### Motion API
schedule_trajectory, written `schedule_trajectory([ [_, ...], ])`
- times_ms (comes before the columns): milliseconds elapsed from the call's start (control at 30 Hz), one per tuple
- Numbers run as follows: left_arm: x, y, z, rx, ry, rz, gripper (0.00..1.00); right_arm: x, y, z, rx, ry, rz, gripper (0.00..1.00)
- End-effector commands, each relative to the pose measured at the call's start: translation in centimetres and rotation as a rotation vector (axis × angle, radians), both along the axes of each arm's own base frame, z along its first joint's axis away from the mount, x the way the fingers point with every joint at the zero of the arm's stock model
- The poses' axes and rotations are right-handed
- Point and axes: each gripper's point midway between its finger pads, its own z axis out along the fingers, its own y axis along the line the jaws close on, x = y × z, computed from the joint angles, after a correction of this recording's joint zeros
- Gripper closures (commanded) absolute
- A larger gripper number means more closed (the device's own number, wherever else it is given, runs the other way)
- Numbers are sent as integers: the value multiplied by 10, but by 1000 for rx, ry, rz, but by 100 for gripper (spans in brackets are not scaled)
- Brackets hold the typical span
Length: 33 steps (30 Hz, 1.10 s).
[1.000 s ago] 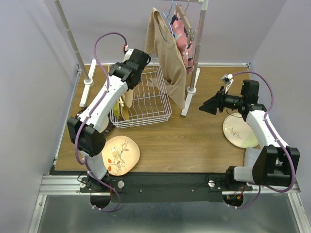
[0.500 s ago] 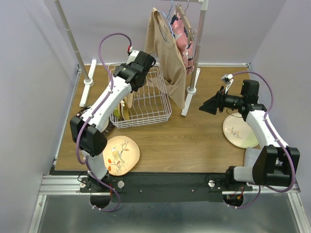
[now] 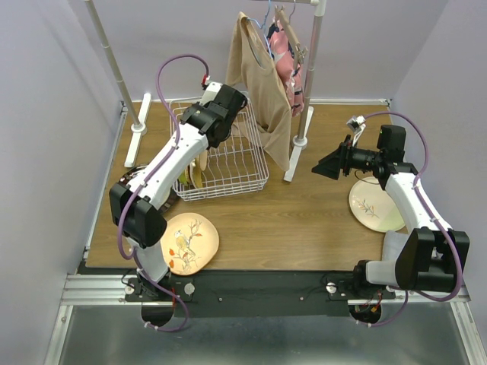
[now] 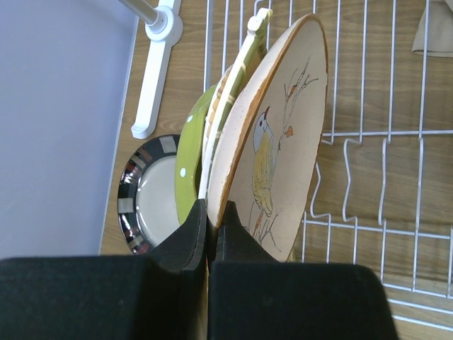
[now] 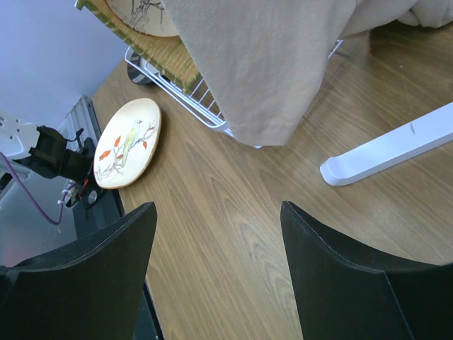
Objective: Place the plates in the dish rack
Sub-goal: Insert the plate into the dish rack
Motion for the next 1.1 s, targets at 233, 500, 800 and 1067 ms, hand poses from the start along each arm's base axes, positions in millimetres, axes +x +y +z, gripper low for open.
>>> schedule_trajectory([
  [233, -14, 33, 4, 182, -24, 102, 100, 1, -2, -2, -11, -7, -13, 21],
  [500, -18, 37, 24, 184, -74, 114, 100, 2, -3, -3, -10, -3, -15, 21],
  [800, -21, 35, 28, 163, -99, 121, 100, 1, -2, -3, -11, -3, -15, 21],
  [1067, -26, 34, 30, 158, -119, 127, 100, 2, -2, -2, -12, -6, -16, 21],
])
